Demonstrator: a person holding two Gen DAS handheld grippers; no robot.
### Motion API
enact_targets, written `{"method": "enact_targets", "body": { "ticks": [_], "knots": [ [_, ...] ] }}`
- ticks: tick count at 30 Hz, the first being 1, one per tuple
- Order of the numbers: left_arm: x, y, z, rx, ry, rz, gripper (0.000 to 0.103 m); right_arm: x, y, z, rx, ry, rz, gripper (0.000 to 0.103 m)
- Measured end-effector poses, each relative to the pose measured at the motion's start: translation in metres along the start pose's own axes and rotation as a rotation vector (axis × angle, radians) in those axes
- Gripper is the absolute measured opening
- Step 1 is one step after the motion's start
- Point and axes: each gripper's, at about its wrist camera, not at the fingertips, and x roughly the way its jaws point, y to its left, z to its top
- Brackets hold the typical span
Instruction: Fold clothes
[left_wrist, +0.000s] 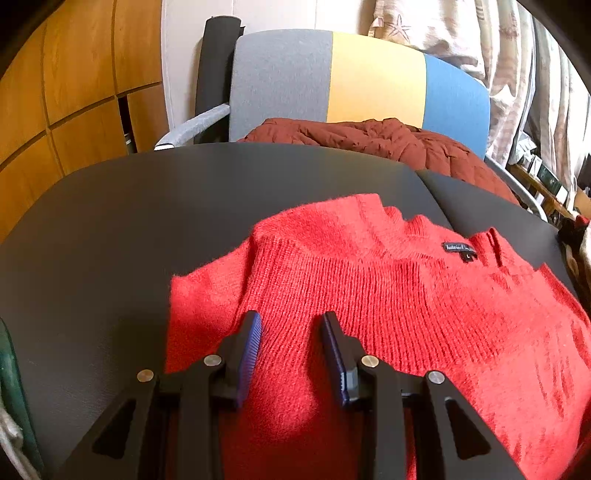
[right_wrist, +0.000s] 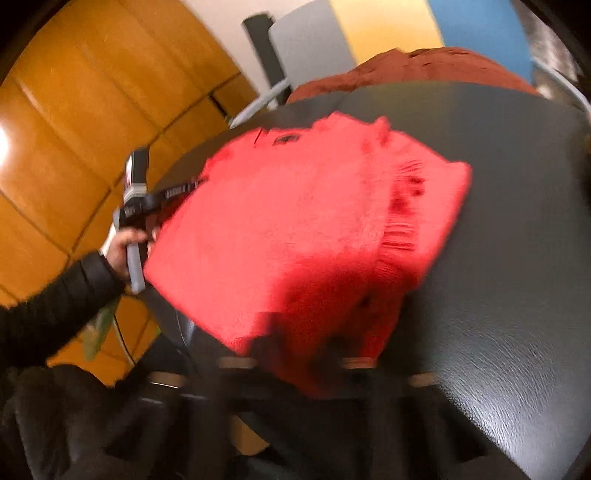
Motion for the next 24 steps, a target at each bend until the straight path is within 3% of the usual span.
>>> {"method": "enact_targets", "body": {
  "ticks": [2, 5, 8, 13, 15, 20, 23, 24],
  "knots": [
    [0.000, 0.000, 0.000, 0.004, 0.001, 0.001, 0.034, -0.007, 0.007, -0.002, -0.054, 0.036, 0.044, 0.008],
    [0.000, -0.001, 0.000, 0.010, 0.001, 0.000, 0.034, -0.001, 0.006, -0.020, -0.134, 0.170, -0.054, 0.007],
    [0.000, -0.001, 0.000, 0.013, -0.001, 0.001, 0.034, -0.003, -0.003, -0.030, -0.095, 0.147, -0.036, 0.006],
    [0.000, -0.001, 0.000, 0.013, -0.003, 0.003, 0.034, -0.010, 0.003, -0.029, -0.070, 0.138, -0.079, 0.008],
    [-0.001, -0.001, 0.000, 0.012, -0.003, 0.003, 0.034, -0.022, 0.003, -0.022, -0.042, 0.138, -0.092, 0.015],
    [-0.001, -0.002, 0.000, 0.008, -0.005, 0.004, 0.034, -0.055, 0.018, 0.017, -0.021, -0.035, -0.130, 0.016],
    [-0.001, -0.002, 0.000, 0.006, -0.007, 0.004, 0.034, -0.036, 0.037, 0.056, -0.040, -0.155, -0.168, 0.044],
    [-0.001, -0.002, 0.000, 0.006, -0.007, 0.005, 0.034, -0.025, 0.041, 0.069, -0.046, -0.179, -0.190, 0.046]
  ]
}}
